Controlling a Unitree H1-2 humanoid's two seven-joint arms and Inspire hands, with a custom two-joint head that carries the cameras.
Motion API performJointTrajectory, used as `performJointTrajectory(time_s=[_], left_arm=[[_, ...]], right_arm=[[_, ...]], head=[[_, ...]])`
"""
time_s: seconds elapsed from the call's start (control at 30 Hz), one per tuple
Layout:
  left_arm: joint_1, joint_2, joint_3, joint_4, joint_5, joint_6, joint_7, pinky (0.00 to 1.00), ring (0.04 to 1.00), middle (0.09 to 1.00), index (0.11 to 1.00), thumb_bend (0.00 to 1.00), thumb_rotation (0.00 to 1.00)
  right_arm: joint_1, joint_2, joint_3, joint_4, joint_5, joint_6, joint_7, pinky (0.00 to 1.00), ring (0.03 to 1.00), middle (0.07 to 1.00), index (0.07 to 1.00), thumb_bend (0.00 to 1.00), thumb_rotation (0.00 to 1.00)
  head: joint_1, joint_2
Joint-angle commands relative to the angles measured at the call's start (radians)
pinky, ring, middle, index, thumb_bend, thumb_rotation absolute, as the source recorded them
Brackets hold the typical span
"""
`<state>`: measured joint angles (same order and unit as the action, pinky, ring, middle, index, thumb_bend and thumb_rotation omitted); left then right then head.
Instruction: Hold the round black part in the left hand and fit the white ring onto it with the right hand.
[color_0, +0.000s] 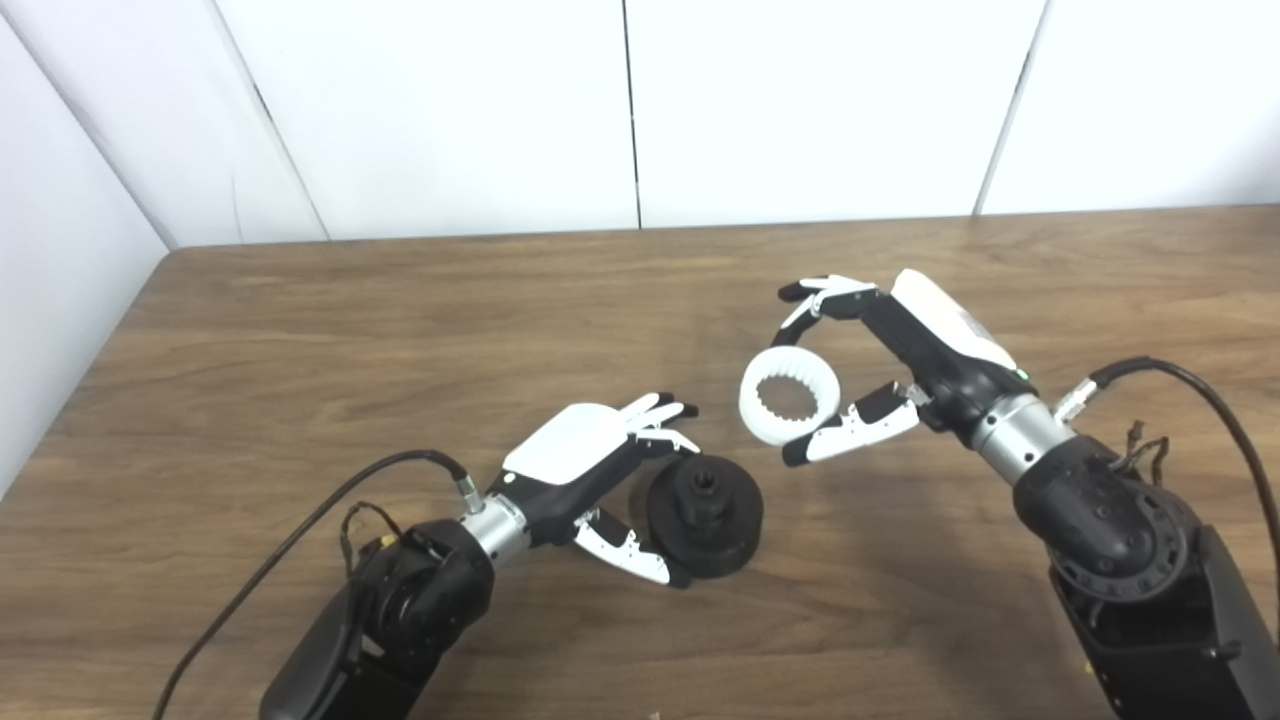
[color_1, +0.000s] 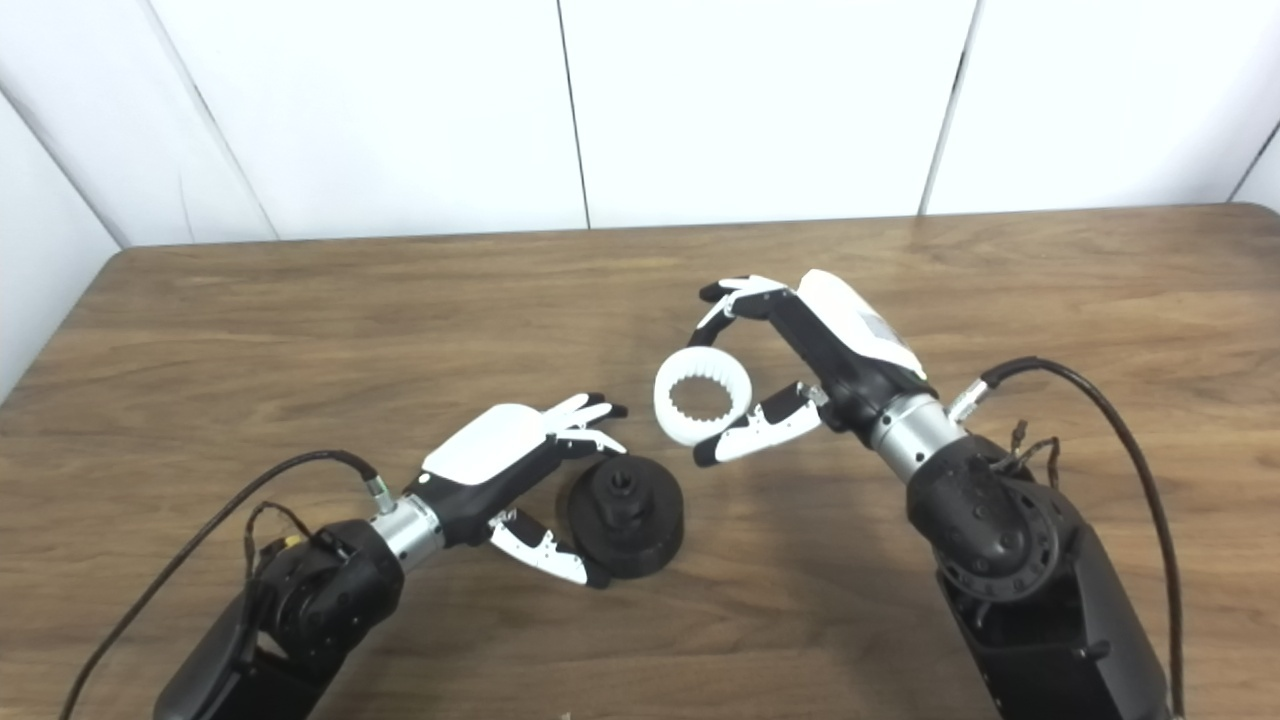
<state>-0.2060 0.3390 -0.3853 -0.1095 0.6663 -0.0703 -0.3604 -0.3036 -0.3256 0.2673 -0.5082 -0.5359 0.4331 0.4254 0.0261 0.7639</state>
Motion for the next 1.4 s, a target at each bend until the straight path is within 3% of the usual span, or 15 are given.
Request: performJointTrajectory(time_s=[0.0,0.37,1.37], left_arm=[[-0.004,0.006,-0.011,-0.002,0.006,0.011,-0.019,0.90,1.000,0.964,0.705,0.80,0.40],[-0.004,0.006,-0.016,-0.009,0.010,0.020,-0.018,0.89,1.000,0.963,0.705,0.81,0.40],[-0.010,-0.005,-0.023,-0.017,0.009,0.049,-0.035,0.89,1.000,0.970,0.715,0.81,0.38]], right_arm=[[-0.031,0.010,-0.004,-0.047,-0.004,0.003,0.006,0.84,0.920,0.847,0.490,0.52,0.15],[-0.017,0.022,0.014,-0.074,-0.013,0.000,0.030,0.83,0.912,0.845,0.490,0.52,0.15],[-0.004,0.054,0.070,0.024,-0.020,-0.063,0.009,0.80,0.914,0.835,0.490,0.52,0.16]], head=[[0.001,0.001],[0.005,0.005],[0.013,0.008]])
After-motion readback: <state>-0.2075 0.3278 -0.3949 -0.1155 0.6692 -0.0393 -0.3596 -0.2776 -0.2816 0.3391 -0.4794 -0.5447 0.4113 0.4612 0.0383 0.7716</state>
